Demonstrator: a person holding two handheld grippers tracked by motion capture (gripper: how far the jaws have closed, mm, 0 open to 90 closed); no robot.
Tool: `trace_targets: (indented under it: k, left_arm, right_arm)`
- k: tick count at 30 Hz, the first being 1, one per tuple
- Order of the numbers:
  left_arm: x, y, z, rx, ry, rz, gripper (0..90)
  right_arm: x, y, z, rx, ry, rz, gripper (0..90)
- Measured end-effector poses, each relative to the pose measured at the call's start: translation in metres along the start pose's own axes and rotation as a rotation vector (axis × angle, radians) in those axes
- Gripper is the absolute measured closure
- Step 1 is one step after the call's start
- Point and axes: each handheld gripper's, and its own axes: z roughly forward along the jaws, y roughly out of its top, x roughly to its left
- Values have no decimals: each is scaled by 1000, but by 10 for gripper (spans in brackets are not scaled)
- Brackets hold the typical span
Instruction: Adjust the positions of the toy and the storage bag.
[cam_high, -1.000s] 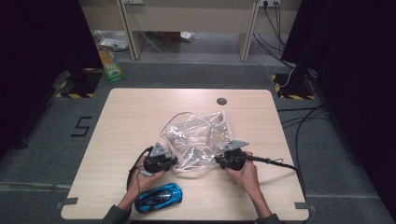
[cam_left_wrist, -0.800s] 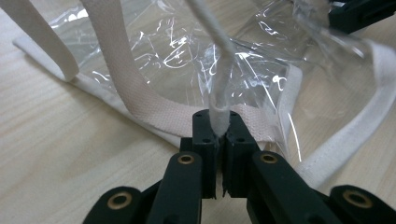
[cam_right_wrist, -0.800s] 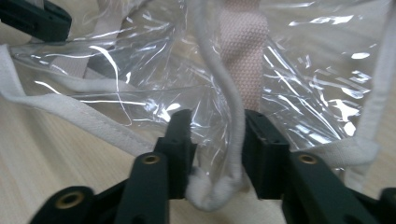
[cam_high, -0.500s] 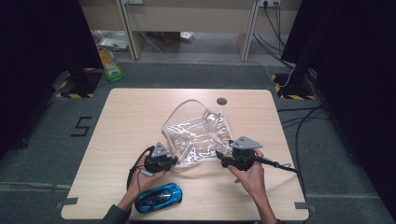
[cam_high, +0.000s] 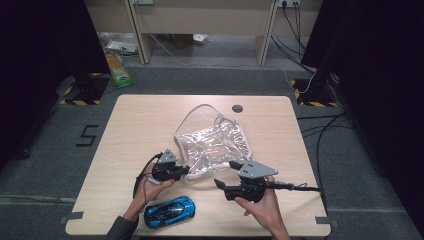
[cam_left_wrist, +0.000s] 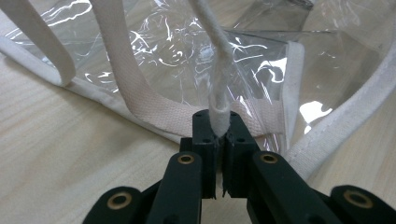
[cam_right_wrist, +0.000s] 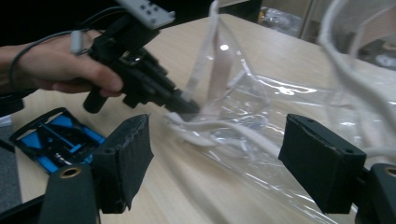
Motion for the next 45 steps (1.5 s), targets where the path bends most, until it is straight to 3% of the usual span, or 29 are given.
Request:
trace_targets:
  k: [7,19,24,31,32,34,37,45]
  left_arm:
    - [8,0,1,-8,-27,-19,852]
    - [9,1,1,-11,-19,-10,850]
    - [10,1,1,-12,-24,-18,850]
    - [12,1,1,-17,-35,-25,848]
    - [13,1,0,-14,-36,-24,847]
    - [13,1,1,-17,-37,-28,846]
    - [13,2,-1,-20,-38,-29,843]
    - [15,1,0,-17,-50,-36,840]
  right_arm:
    - [19,-14,18,30,81,-50,231]
    - [38,-37,46,54,212,-75,194]
    - [44,-46,59,40,298,-78,172]
    - [46,-55,77,13,380,-102,155]
    - [46,-56,78,18,385,-100,153]
    - [52,-53,82,56,359,-177,157]
    - [64,-46,90,75,379,-243,155]
    - [61,-46,104,109,424,-230,155]
